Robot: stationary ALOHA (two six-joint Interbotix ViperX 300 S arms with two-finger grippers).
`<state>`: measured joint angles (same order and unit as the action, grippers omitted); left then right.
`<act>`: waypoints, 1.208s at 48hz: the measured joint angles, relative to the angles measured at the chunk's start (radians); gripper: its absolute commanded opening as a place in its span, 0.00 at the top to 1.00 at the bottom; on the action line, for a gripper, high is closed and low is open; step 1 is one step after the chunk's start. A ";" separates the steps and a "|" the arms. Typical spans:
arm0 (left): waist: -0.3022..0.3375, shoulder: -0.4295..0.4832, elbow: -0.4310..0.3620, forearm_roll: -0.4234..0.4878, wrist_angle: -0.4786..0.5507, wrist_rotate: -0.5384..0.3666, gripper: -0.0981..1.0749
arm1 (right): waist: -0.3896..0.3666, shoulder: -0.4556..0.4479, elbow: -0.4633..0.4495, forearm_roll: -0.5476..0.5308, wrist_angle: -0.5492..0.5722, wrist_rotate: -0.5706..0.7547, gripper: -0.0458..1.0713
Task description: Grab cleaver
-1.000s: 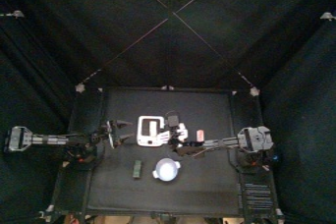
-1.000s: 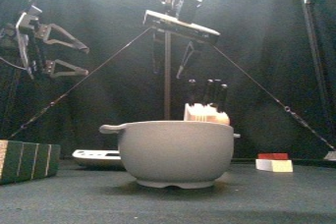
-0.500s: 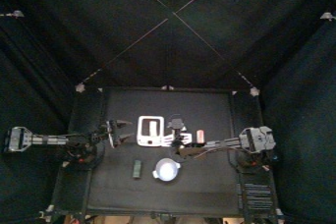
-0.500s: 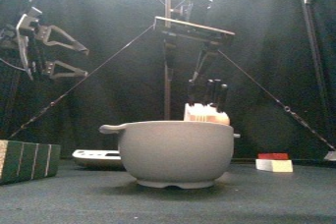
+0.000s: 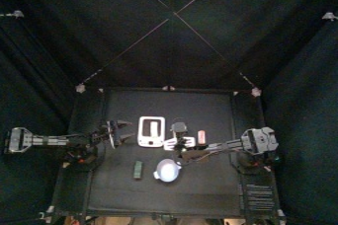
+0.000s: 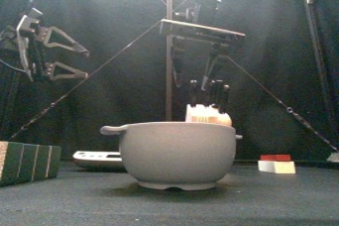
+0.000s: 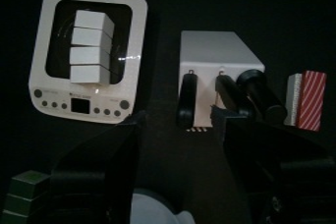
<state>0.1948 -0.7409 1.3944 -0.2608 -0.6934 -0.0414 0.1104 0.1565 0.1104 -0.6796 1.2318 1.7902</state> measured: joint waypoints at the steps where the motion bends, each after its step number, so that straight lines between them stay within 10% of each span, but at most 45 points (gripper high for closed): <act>1: 0.000 -0.002 0.002 0.002 0.000 0.000 0.03 | 0.000 0.000 0.002 0.000 -0.002 0.000 0.18; 58: 0.005 0.000 0.002 0.000 0.000 0.000 0.03 | -0.005 -0.003 0.023 -0.034 0.000 -0.011 0.28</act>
<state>0.1994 -0.7409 1.3959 -0.2608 -0.6934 -0.0414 0.1058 0.1534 0.1335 -0.7133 1.2318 1.7794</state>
